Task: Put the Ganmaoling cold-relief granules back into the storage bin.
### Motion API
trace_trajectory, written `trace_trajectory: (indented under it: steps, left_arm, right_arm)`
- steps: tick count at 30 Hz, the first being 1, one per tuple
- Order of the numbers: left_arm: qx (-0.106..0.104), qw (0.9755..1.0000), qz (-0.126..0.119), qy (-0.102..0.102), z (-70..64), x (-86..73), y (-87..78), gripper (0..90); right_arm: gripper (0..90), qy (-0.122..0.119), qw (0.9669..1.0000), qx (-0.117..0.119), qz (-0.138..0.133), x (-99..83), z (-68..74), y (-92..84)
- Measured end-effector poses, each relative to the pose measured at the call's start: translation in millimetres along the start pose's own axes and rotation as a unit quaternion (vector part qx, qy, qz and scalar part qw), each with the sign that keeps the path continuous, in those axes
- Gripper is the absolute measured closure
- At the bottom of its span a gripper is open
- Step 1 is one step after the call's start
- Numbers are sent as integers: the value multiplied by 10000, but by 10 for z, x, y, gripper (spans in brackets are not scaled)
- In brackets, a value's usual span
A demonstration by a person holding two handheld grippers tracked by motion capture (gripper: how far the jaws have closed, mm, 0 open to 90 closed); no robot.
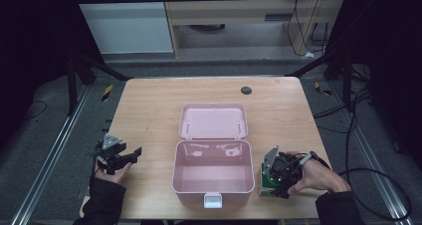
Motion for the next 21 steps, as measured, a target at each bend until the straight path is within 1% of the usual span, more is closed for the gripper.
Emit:
trace_trajectory:
  steps: [1,5,16,21]
  left_arm:
    - [0,10000,-2,1,0,0,-1,327]
    - [-3,10000,-3,0,0,1,-1,327]
    - [0,10000,-3,5,-3,2,-3,327]
    - [3,10000,0,16,-1,2,-7,327]
  right_arm:
    - [160,-10,10000,-2,32,-8,5,-7]
    - [160,34,10000,10,-19,-32,17,-61]
    - [161,168,9995,-134,-218,-91,-8,-361]
    - [161,214,9992,-140,-293,-83,1,-468]
Point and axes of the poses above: each handheld gripper's, and its own axes: y roughly forward along the jaws, x roughly out of its top, z roughly to its left, the point moved 7 cm from there along y, roughly forward along the jaws, and after that the axes turned 11 degrees about z, right-handed, at the moved point
